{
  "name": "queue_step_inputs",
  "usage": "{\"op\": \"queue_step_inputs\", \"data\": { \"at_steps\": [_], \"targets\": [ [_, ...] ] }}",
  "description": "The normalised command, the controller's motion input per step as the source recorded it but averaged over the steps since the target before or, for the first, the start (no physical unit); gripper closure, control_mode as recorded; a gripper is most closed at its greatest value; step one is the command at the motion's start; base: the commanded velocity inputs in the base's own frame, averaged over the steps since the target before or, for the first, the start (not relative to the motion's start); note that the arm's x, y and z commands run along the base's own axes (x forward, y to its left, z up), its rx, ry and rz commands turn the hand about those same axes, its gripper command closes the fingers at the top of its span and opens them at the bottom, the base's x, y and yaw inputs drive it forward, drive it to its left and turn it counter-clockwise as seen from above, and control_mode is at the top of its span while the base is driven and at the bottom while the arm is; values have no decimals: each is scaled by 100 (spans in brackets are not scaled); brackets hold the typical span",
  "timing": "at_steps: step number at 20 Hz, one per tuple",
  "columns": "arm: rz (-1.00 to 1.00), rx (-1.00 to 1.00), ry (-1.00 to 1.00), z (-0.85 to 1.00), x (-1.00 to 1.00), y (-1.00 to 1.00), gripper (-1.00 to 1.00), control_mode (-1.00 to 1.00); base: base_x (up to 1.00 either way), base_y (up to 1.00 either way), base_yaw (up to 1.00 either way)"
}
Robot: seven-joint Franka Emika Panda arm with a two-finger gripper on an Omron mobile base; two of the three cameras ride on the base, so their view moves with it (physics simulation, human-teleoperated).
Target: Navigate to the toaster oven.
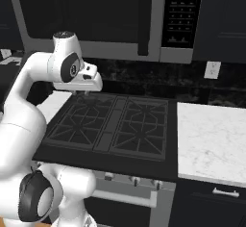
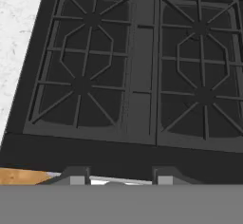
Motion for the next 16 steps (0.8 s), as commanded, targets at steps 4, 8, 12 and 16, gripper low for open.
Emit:
{"op": "queue_step_inputs", "data": {
  "at_steps": [4, 8, 12, 16],
  "targets": [
    [-2, -2, -22, 0, -70, 1, -100, -100, 0, 0, 0],
    [-4, 0, -14, -2, -100, -4, -100, -100, 0, 0, 0],
    [-1, 0, -13, -2, -99, -1, -100, -100, 0, 0, 0],
    [-1, 0, -23, 0, -81, 0, -100, -100, 0, 0, 0]
  ]
}}
